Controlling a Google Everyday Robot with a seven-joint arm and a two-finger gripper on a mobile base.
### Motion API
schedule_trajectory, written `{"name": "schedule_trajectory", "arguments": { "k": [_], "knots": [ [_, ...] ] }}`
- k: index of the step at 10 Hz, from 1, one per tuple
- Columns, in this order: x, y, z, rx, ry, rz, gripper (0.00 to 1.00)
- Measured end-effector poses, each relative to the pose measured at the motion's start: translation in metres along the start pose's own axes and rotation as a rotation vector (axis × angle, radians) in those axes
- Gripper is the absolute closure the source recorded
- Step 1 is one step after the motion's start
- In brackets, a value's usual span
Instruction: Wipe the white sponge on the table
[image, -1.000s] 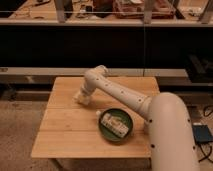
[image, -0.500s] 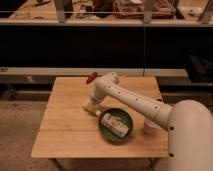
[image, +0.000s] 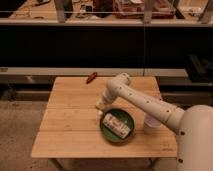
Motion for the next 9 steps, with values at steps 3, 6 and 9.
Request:
{"name": "schedule_trajectory", "arguments": {
  "k": [3, 6, 9],
  "knots": [
    [0.009, 0.038, 0.012, -0.066, -0.02, 0.043, 0.66],
    [0.05, 0.056, 0.03, -0.103, -0.017, 0.051, 0.79],
    [0.11, 0.042, 0.04, -0.106, 0.024, -0.004, 0.87]
  ]
}}
